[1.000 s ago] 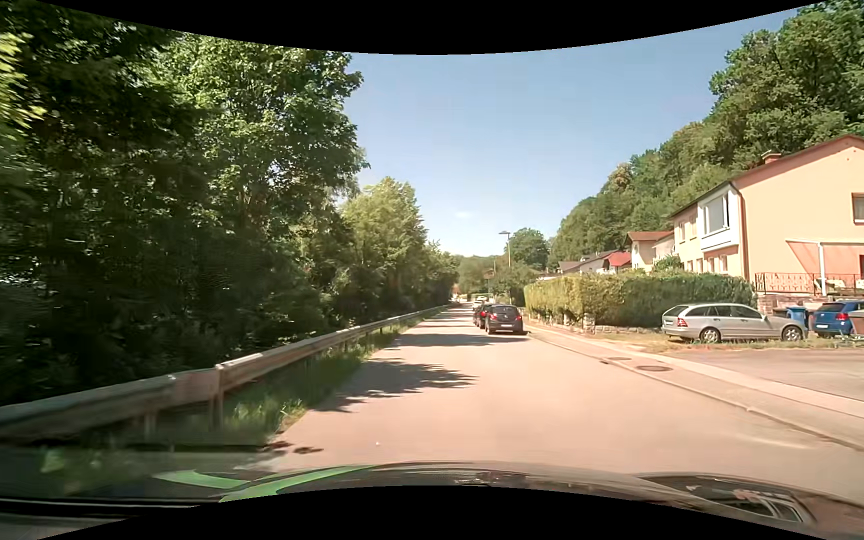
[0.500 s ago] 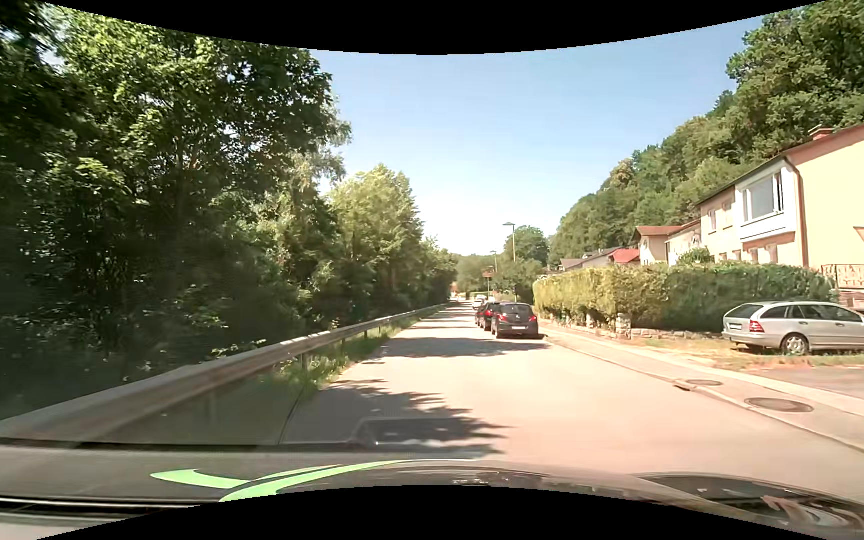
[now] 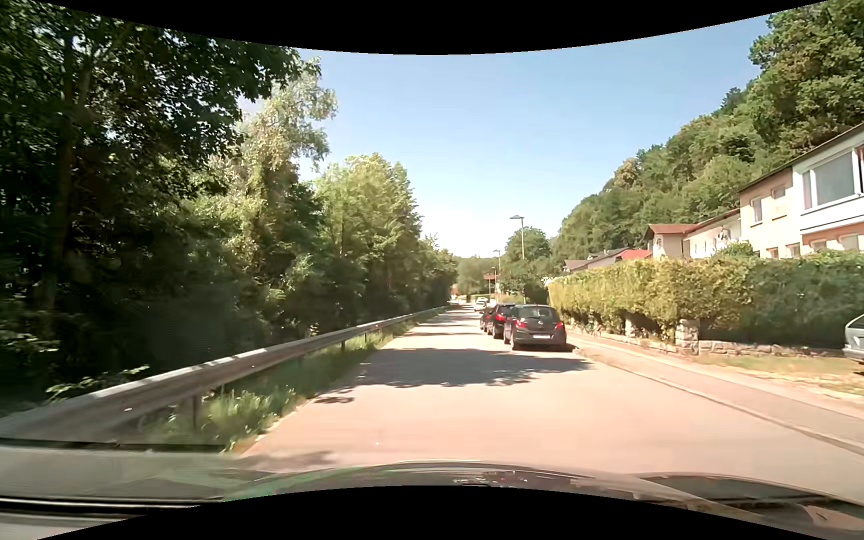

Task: Follow the waypoints while adhering to traffic rules and regulations

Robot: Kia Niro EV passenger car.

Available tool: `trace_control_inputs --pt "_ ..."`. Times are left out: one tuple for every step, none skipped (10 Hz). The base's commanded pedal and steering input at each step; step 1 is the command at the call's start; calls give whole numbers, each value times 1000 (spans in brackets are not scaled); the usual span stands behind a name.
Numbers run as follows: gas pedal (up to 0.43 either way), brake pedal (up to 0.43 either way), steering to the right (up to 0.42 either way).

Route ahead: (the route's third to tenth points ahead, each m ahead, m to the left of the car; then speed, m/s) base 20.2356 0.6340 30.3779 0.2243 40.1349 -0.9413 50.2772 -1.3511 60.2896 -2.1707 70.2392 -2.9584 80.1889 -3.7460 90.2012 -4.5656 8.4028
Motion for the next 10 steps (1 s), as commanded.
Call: trace_control_inputs --pt "118 0 -1" --pt "118 0 0" --pt "118 0 -1" --pt "118 0 0" --pt "118 0 0" --pt "118 0 2" --pt "118 0 2" --pt "118 0 3" --pt "110 0 2" --pt "110 0 3"
